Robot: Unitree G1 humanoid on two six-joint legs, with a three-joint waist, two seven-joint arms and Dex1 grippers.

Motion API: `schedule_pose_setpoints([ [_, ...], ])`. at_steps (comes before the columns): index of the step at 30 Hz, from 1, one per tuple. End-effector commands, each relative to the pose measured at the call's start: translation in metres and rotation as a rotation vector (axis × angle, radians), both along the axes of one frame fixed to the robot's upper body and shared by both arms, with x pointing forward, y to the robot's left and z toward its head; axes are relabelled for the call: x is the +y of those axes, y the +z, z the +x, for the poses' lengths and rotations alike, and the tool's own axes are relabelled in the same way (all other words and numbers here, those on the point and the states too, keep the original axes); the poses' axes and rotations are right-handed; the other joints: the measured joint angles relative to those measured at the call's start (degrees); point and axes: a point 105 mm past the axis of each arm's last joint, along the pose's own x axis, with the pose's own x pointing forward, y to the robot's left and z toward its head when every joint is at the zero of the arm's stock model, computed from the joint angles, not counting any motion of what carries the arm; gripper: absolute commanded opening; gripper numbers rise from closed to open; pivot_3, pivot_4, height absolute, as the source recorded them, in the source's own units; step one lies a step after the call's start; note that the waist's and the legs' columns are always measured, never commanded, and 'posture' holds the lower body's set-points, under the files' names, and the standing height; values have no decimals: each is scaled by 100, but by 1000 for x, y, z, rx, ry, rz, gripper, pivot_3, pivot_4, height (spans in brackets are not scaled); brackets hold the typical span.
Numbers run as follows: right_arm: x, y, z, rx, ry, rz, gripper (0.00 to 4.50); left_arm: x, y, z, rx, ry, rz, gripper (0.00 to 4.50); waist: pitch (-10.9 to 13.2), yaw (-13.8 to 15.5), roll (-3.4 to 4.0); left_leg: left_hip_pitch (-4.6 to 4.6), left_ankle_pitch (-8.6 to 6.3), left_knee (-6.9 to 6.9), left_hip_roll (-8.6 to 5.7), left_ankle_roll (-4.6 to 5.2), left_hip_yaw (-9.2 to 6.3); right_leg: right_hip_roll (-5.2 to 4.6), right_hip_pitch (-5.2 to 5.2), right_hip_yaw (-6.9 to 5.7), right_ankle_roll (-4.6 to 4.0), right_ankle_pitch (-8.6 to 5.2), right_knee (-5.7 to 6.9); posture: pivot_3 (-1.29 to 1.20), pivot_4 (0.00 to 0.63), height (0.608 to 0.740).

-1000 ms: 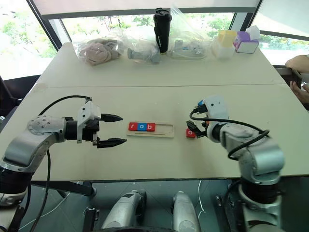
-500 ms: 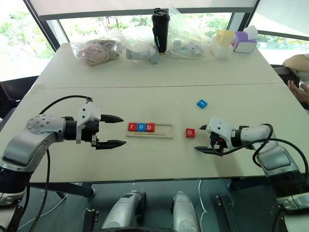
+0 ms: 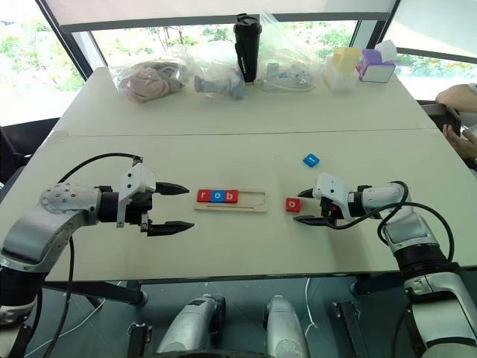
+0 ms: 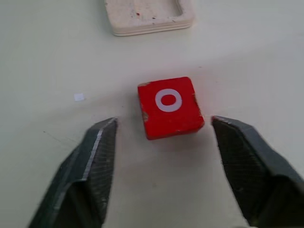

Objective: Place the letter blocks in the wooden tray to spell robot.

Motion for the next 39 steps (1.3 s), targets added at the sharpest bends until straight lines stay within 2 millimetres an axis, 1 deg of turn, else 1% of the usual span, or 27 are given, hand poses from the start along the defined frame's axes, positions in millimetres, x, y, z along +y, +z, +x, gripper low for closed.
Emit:
schedule_pose_setpoints([
  [1, 3, -1, 1, 29, 10, -6, 1141, 0, 9, 0, -49, -8, 7, 4500, 0, 6, 0, 0, 0, 0, 0, 0, 0, 0, -1, 0, 0, 0, 2, 0, 150, 740],
  [7, 2, 6, 2, 52, -16, 19, 1139, 3, 8, 0, -53, 3, 16, 4500, 0, 13, 0, -1, 1, -1, 0, 2, 0, 0, -4, 0, 0, 0, 2, 0, 150, 740],
  [10, 8, 24, 7, 23, -39, 47, 1139, 6, 9, 0, -53, 10, 16, 4500, 0, 16, 1, -4, 0, -1, 0, 0, 0, -1, -6, 0, 0, 0, 2, 0, 150, 740],
  [12, 23, 42, 12, 6, -18, 72, 1139, 7, 11, 0, -51, 11, 15, 4500, 1, 8, 2, -7, -1, -1, 0, -1, 0, -1, -11, 1, 0, 0, 3, 0, 150, 740],
  [14, 37, 50, 14, 6, 17, 73, 1139, 7, 12, 0, -48, 5, 12, 4500, 2, -13, 3, -13, 0, -1, 0, 0, 4, -1, -26, 7, 0, 1, 8, 0, 150, 740],
  [16, 53, 54, 18, 8, 45, 85, 1139, 4, 12, 3, -54, -2, 12, 4500, 2, 3, 3, -12, 1, -5, 0, 1, 2, 0, -27, 6, 0, 0, 10, 0, 150, 740],
  [19, 74, 54, 22, 15, 93, 82, 1139, -1, 13, 6, -64, -7, 6, 4500, 2, 35, 3, -12, 2, -7, 1, 3, -2, 2, -27, 1, 0, 0, 9, 0, 150, 740],
  [22, 85, 49, 24, 23, 131, 47, 1139, -2, 13, 6, -64, -9, 5, 4500, 2, 41, 3, -18, 3, -6, -4, 4, 0, 2, -26, -1, 1, 0, 5, 0, 150, 740],
  [28, 91, 33, 34, 35, 163, -44, 1139, 1, 10, 4, -64, 12, 6, 4500, 2, 10, 2, -15, 4, -3, -11, 5, 11, 4, -26, 3, 3, 1, 7, 0, 150, 740],
  [33, 96, 28, 36, 43, 194, -59, 1139, 1, 8, 2, -61, 23, 0, 4500, 2, 6, 2, -12, 5, -8, -5, 5, 7, 12, -29, 2, 4, 2, 12, 0, 150, 740],
  [39, 102, 28, 37, 38, 210, -54, 1139, 0, 8, 1, -60, 31, -4, 4500, 2, 4, 3, -11, 6, -6, -5, 4, 7, 14, -28, 2, 5, 3, 14, 0, 150, 740],
])
